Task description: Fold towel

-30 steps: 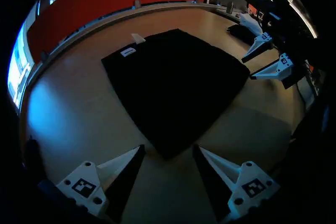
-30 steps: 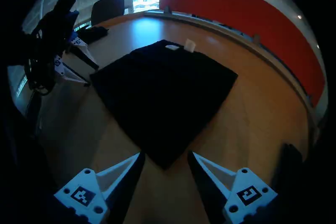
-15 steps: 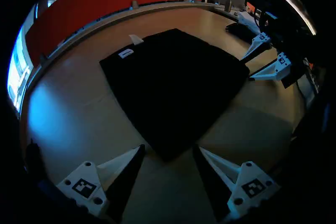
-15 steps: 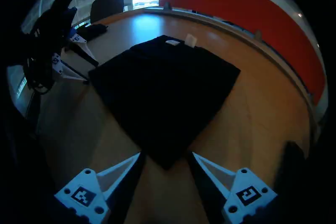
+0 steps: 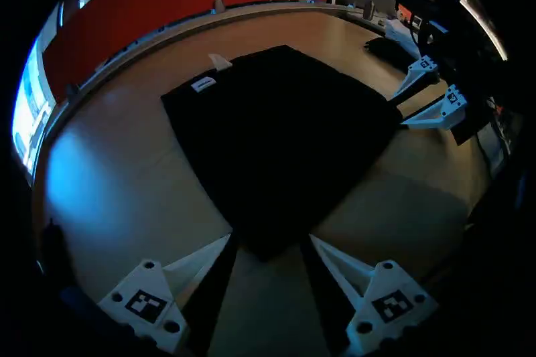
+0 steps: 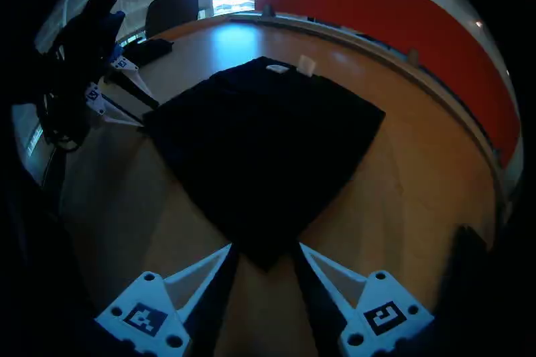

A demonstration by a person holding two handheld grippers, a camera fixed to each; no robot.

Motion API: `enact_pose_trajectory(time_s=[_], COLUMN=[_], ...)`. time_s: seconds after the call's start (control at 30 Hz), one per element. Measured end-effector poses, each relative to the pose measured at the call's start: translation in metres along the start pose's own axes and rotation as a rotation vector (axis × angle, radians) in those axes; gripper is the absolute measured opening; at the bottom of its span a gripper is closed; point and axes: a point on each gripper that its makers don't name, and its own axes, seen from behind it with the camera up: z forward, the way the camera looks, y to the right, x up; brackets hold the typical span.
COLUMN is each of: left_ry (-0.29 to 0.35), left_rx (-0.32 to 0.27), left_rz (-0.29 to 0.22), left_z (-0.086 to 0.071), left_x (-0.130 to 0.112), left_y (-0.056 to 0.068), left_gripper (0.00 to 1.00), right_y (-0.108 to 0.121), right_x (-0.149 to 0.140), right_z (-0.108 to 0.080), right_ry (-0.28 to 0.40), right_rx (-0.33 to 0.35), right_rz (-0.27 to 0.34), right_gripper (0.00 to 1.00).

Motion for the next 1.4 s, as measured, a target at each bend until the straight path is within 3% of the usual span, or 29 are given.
enact_pose_trajectory(time_s=[0.33,0.6,1.1,1.4], left_ry=[-0.002,-0.006,0.005,0.010], left_rx=[0.029,0.042,0.041,0.021], left_rz=[-0.036,-0.057,-0.101,-0.121], left_z=[0.001,0.001,-0.006,-0.031], left_x=[0.000,0.001,0.012,0.025], left_y=[-0.006,-0.007,-0.001,0.008], left_gripper=[0.31,0.22,0.13,0.12], right_y=[0.000,0.000,0.004,0.006], right_x=[0.000,0.002,0.016,0.030], right_z=[0.000,0.000,-0.013,-0.034], right_ry=[0.000,0.005,0.042,0.070], right_rx=[-0.007,-0.019,-0.025,-0.032], right_rz=[0.012,0.025,0.047,0.028], right_gripper=[0.33,0.10,0.09,0.09])
